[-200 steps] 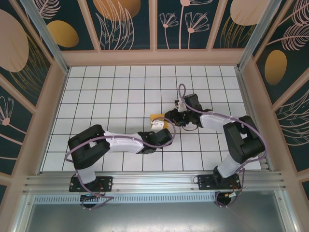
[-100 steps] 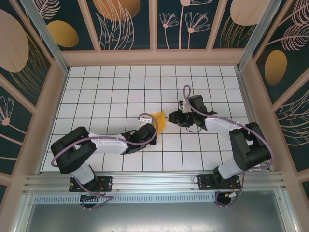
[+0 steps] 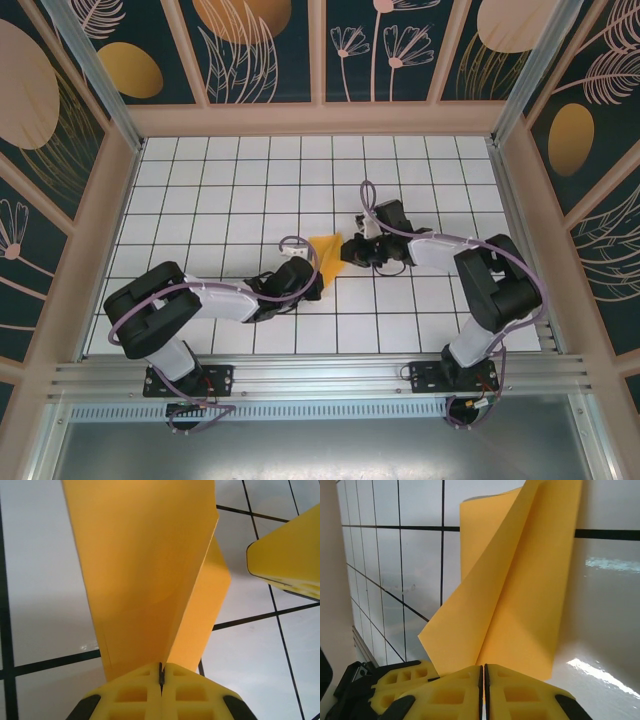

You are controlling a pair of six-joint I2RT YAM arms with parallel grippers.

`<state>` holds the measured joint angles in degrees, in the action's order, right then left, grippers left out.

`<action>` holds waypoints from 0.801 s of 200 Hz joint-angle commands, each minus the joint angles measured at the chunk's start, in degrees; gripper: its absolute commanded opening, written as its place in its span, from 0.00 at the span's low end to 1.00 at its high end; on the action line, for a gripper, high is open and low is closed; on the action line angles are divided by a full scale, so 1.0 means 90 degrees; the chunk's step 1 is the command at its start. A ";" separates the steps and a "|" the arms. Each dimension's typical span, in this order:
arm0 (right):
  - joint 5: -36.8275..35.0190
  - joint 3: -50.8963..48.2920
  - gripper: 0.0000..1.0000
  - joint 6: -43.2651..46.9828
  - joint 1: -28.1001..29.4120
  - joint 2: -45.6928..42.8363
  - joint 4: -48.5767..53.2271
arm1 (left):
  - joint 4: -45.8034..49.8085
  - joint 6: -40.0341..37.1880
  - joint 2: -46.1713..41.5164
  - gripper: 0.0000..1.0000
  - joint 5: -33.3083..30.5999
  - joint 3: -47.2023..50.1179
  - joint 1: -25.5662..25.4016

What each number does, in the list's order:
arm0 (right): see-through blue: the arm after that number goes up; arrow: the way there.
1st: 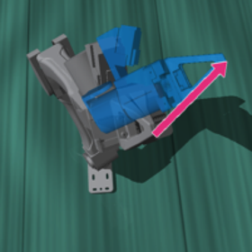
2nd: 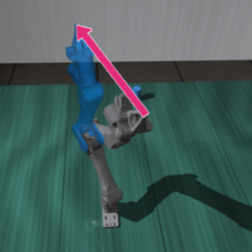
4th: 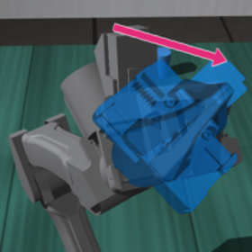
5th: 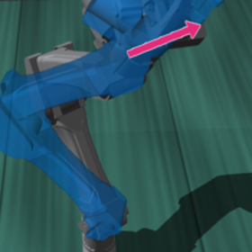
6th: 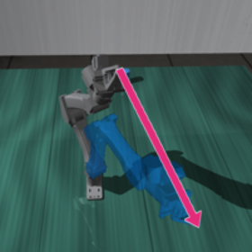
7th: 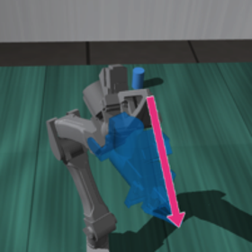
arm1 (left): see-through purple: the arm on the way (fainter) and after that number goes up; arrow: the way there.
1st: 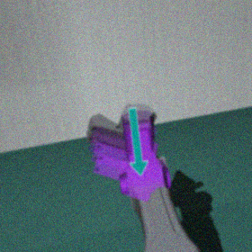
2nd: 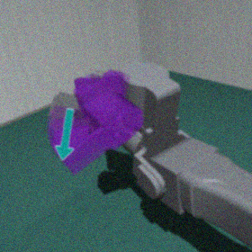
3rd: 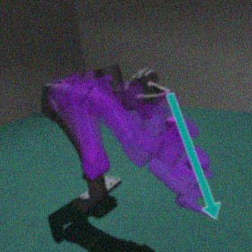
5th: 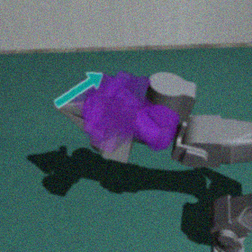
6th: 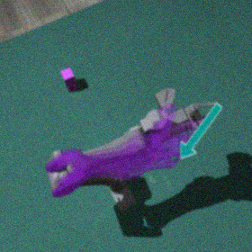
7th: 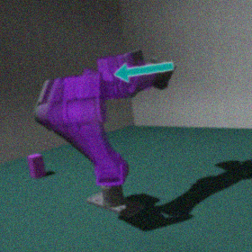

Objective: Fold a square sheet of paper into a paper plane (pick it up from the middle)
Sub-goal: Fourth fold the wing at the center of the table.

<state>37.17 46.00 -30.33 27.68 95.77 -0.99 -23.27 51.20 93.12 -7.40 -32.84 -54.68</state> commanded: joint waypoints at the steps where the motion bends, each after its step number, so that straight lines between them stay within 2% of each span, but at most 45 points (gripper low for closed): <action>1: 0.0064 0.0366 0.13 0.0141 0.0125 0.0170 0.0050 | -0.0347 0.0162 -0.0086 0.00 0.0172 0.0080 0.0065; 60: -0.0106 0.0325 0.12 0.0119 0.0282 0.0630 0.0005 | -0.0546 0.0334 -0.0029 0.00 0.0188 0.0206 0.0069; 160: -0.0471 0.0078 0.11 0.0233 0.0284 0.1000 -0.0037 | -0.1543 0.0804 0.0007 0.00 0.0433 0.0816 0.0148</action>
<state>35.33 48.23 -29.89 29.82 104.01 -1.50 -32.51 56.25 93.14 -4.47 -27.51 -53.98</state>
